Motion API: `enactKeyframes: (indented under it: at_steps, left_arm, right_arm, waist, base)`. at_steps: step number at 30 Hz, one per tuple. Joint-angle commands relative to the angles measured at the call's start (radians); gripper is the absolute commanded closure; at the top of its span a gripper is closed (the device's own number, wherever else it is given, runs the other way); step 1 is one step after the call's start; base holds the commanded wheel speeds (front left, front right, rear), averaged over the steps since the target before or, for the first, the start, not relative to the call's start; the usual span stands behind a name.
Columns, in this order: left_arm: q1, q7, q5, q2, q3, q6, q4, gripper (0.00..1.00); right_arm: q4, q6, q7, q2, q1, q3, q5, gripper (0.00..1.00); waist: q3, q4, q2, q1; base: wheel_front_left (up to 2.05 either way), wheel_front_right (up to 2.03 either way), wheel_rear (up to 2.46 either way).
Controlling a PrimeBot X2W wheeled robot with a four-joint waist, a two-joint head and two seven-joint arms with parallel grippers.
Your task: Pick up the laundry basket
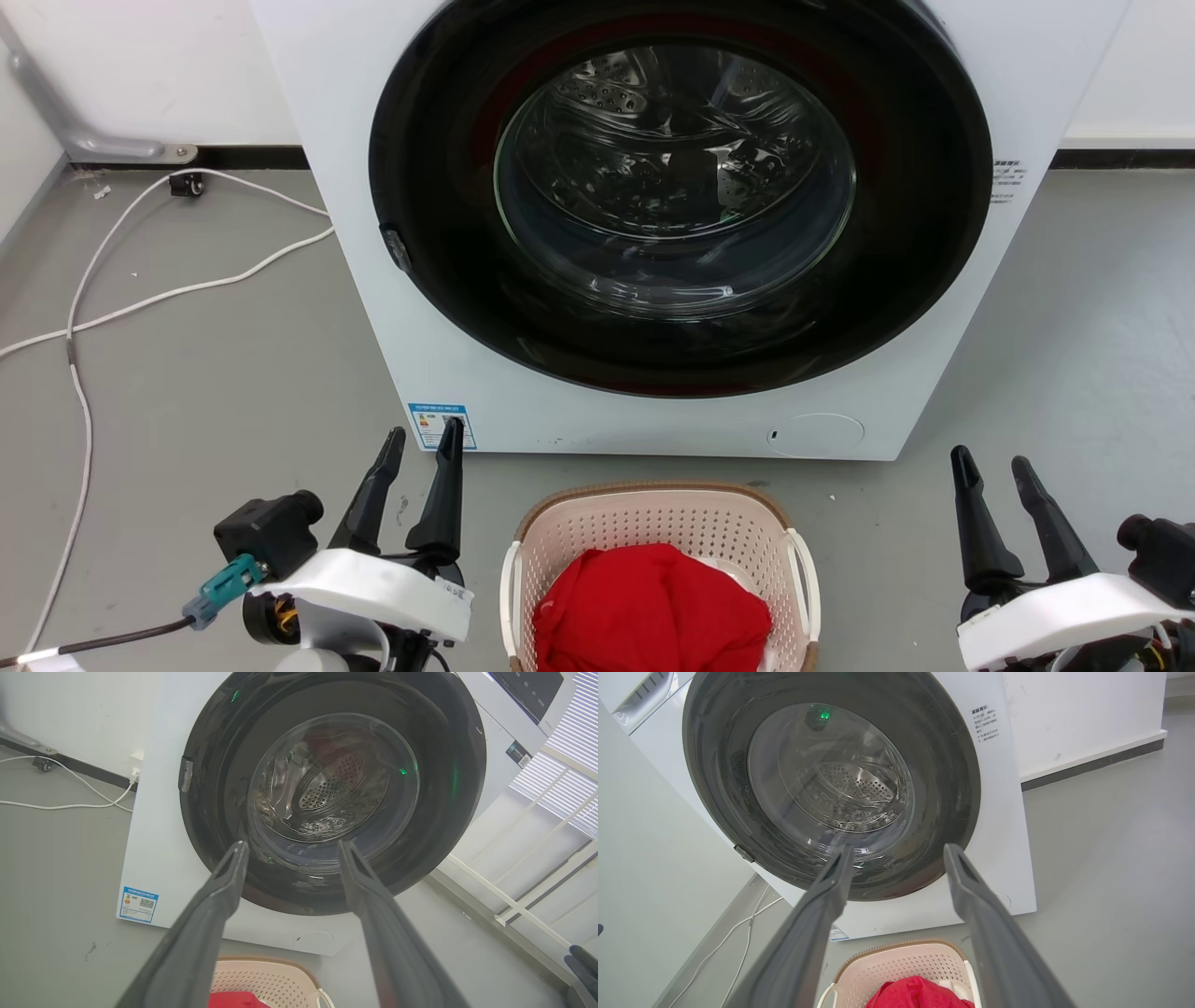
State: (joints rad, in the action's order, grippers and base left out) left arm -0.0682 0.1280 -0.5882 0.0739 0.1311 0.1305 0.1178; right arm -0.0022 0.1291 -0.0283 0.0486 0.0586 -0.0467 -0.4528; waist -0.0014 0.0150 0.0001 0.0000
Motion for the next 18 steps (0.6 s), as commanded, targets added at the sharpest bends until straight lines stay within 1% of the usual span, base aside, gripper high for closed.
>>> enactKeyframes:
  at_steps: [1,18]
  left_arm:
    - [-0.004,0.010,0.026,0.006,0.005,-0.003,-0.013,0.00]
    - [0.003,0.057,0.229,0.016,0.043,-0.013,-0.016,0.00]
  right_arm:
    - [-0.018,0.001,-0.001,0.003,0.003,0.001,0.025,0.00]
    - [-0.070,0.002,-0.004,0.003,0.039,0.003,0.227,0.00]
  waist:
    - [0.000,0.000,-0.0001,0.0000]
    - [-0.004,0.005,-0.0001,0.0000]
  base:
    - [0.00,0.00,0.00]
    - [0.00,0.00,0.00]
